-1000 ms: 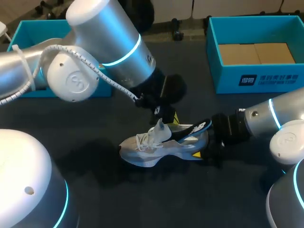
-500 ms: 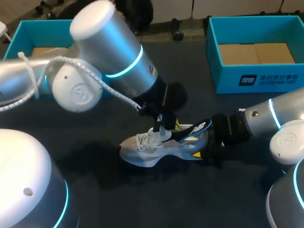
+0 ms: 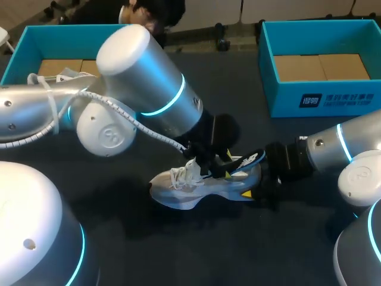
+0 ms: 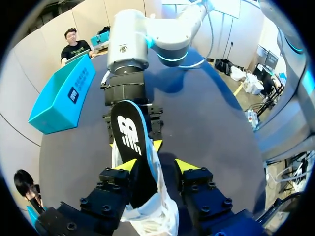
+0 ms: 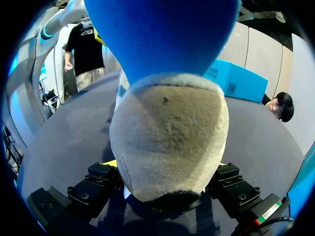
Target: Take the shoe out of the shoebox, open the shoe tongue, remove and reinsert the insole, then place the shoe into the shoebox
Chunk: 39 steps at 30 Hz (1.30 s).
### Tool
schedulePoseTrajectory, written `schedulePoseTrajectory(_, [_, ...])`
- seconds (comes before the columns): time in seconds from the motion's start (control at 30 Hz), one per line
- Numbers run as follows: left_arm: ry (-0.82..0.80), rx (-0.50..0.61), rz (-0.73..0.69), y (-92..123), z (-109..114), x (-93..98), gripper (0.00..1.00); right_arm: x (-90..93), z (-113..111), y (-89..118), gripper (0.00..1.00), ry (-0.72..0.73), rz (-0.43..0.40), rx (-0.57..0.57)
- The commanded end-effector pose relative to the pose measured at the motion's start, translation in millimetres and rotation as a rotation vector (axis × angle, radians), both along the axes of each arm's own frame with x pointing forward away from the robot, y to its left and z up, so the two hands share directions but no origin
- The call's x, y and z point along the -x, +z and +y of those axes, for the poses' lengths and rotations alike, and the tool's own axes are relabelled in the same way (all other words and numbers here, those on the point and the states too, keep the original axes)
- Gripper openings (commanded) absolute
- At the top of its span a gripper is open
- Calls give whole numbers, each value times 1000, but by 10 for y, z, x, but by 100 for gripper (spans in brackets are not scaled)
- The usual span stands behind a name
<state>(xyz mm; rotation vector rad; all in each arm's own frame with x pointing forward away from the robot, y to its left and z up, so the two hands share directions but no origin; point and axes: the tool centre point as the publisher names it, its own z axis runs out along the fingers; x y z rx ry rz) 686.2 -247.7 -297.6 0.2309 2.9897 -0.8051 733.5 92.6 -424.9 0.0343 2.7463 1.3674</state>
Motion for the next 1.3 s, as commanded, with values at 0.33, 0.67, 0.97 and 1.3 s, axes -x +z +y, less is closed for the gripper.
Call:
schedulePoseTrajectory(0.33, [37, 6, -99, -135, -207, 29, 60, 20, 11, -6, 0, -2, -1, 4])
schedulePoseTrajectory(0.67, [111, -4, -194, -146, -265, -1, 56, 20, 11, -6, 0, -2, -1, 4])
schedulePoseTrajectory(0.97, [208, 16, -206, -207, -299, -63, 47, 20, 11, -6, 0, -2, -1, 4])
schedulePoseTrajectory(1.3, [269, 48, -246, -304, -326, -86, 48, 20, 11, -6, 0, -2, -1, 4])
